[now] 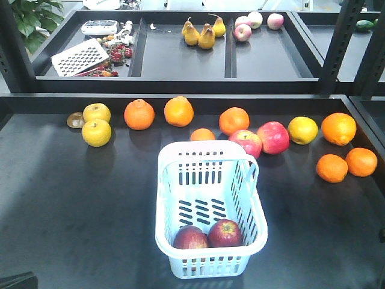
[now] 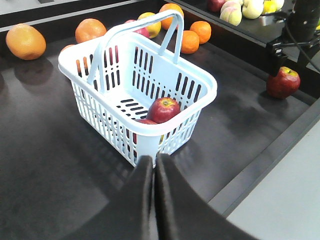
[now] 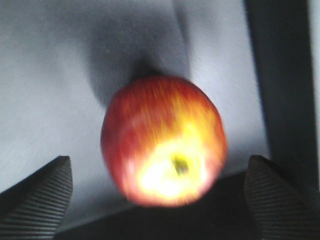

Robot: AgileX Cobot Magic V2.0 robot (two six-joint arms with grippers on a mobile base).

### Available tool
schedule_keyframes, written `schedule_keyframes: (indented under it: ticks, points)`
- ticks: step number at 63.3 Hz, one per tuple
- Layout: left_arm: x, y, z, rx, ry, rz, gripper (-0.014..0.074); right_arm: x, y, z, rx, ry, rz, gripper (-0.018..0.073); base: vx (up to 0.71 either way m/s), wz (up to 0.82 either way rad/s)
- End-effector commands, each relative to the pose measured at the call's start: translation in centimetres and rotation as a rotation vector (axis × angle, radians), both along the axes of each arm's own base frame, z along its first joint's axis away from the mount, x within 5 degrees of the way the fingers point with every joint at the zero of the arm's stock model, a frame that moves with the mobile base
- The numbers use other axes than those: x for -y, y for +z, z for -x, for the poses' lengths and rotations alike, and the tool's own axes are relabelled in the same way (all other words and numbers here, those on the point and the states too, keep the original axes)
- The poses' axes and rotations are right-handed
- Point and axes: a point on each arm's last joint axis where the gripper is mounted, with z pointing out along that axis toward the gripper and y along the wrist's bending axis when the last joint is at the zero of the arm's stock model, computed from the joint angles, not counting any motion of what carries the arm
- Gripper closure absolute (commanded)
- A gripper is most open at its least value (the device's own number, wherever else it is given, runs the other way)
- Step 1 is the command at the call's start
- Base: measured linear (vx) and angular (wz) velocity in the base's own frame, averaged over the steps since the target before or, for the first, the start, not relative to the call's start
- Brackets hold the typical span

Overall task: Pick three apples into basket with both arms
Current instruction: 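Return the right gripper and grasp a third red apple, then carry the third apple over the basket and release it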

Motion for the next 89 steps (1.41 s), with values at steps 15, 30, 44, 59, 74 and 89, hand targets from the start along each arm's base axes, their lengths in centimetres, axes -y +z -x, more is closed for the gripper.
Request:
schedule_keyframes:
  ticks: [15,30,44,59,74,89]
  points:
    - [0.0,1.0,-0.3,0.033,0.028,0.057,0.0603,0.7,-1.5,-0.9,0.016,0.024,0.009,-0.0065,0.0,0.0]
    - [0.0,1.0,-0.3,0.034,0.029,0.057,0.0603,0.4,-0.5,-0.9,0.031,0.005,-0.007,0.0186,0.0,0.0]
    - [0.0,1.0,-0.3,0.034,0.029,0.058,0.0603,-1.5,4.8,-0.8,0.217,0.053,-0.13,0.0575,0.0,0.0]
    - [0.0,1.0,-0.3,0.034,0.029,0.058,0.0603,-5.4,13.1,1.5,0.508,0.153,-0.316,0.0563,0.0,0.0]
    - [0.0,1.1,-0.3,0.037,0.032,0.059,0.0603,-11.6,20.0,5.0,0.785,0.356,-0.475,0.0562,0.0,0.0]
    - [0.0,1.1,-0.4,0.039,0.033,0.06,0.0603,-20.4,20.4,4.3,0.843,0.544,-0.577,0.0559,0.0,0.0]
